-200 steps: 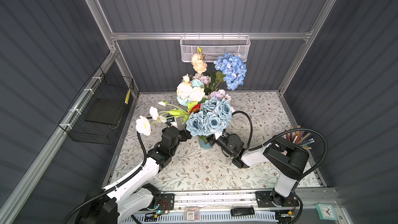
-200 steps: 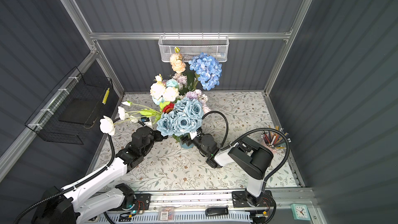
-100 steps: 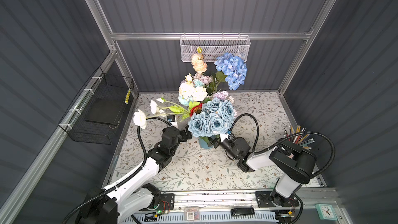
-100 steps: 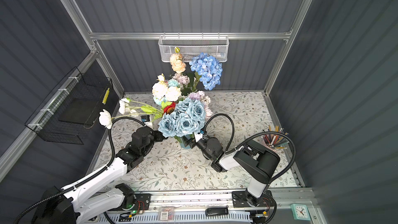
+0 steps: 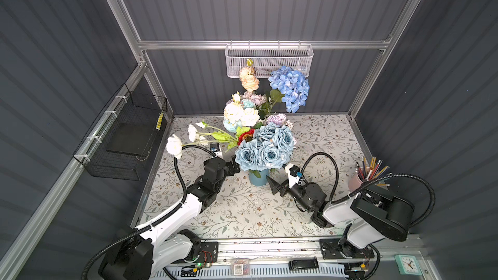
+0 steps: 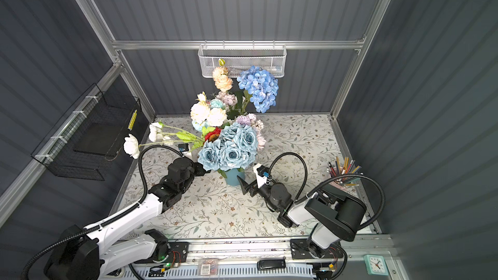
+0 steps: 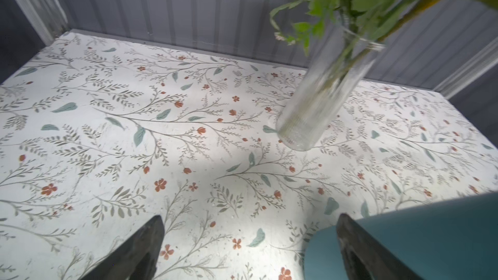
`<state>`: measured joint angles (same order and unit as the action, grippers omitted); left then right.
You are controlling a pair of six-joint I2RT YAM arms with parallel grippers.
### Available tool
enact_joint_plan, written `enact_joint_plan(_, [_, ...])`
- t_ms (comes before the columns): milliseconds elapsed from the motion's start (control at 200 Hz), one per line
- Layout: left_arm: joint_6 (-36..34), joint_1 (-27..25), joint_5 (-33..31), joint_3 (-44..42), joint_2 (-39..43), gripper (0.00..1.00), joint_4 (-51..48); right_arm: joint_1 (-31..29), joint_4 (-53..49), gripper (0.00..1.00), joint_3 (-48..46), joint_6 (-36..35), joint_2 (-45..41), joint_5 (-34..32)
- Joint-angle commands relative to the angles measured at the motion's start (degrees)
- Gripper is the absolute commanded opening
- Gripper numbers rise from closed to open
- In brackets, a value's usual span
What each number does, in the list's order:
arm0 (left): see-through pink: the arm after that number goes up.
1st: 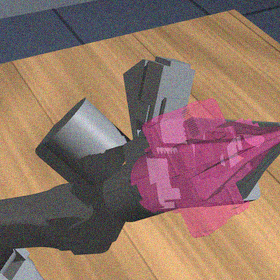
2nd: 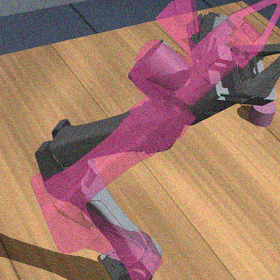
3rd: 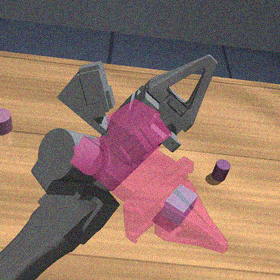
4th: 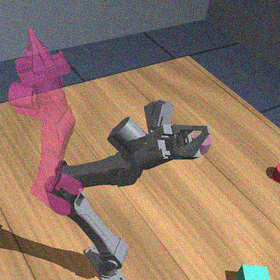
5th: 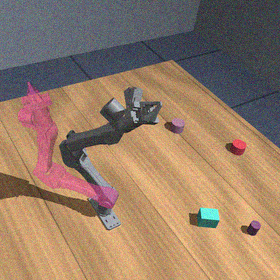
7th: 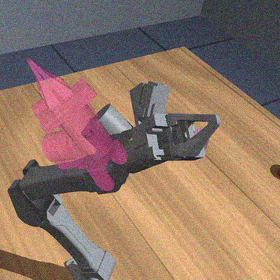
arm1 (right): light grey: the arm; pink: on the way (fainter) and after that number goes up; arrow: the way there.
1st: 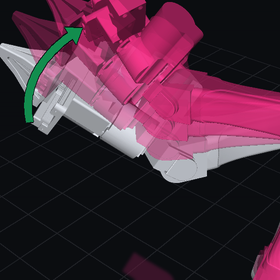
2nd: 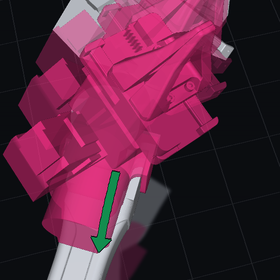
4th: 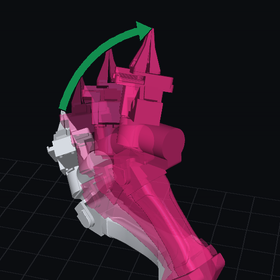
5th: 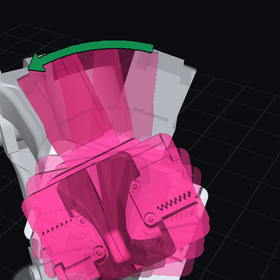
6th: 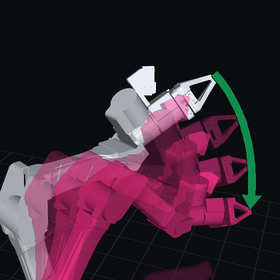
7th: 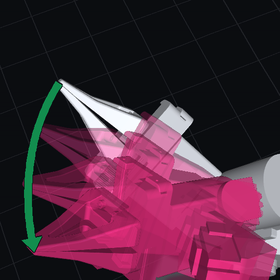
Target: Arrange the flowers into the vase
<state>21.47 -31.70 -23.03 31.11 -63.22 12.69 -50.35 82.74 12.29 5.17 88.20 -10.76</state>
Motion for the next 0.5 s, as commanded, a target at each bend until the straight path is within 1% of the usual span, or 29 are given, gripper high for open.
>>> enact_joint_plan(0, [-1.36,2.47,-1.47,0.73,-1.55,0.99,1.00,1.39,1.25,0.98,-1.73,2.51,-2.24,-7.51])
enact_joint_plan(65, [-1.35,4.71,-1.41,0.19,-2.33,0.99,1.37,3.02,-1.09,0.98,-2.05,3.19,-4.65,-8.55])
enact_joint_plan(100, [-0.93,6.17,-1.33,0.10,-2.74,0.99,1.25,3.67,-3.79,0.98,-1.53,3.39,-6.39,-10.32])
enact_joint_plan(145, [-0.89,7.81,-1.31,-0.10,-3.54,0.99,1.73,5.21,-10.51,0.98,0.00,4.22,-9.34,-11.89])
enact_joint_plan(235, [-0.75,10.85,-2.01,0.38,-5.60,0.99,2.00,9.22,-26.54,0.98,4.22,7.40,-15.90,-11.62])
enact_joint_plan(280, [-0.96,12.22,-2.52,0.86,-6.62,0.99,1.97,11.64,-32.79,0.98,6.04,8.44,-18.94,-10.67])
enact_joint_plan(385, [-2.47,14.21,-4.32,1.31,-8.50,0.99,4.14,16.10,-42.04,0.99,9.05,8.17,-23.65,-11.07])
enact_joint_plan(410, [-2.93,14.69,-4.60,1.46,-8.85,0.99,4.70,16.99,-44.16,0.99,9.84,7.95,-26.00,-11.64])
enact_joint_plan(495, [-5.03,16.40,-5.64,1.78,-10.43,0.99,6.49,21.47,-50.78,0.99,11.77,8.26,-28.80,-11.60])
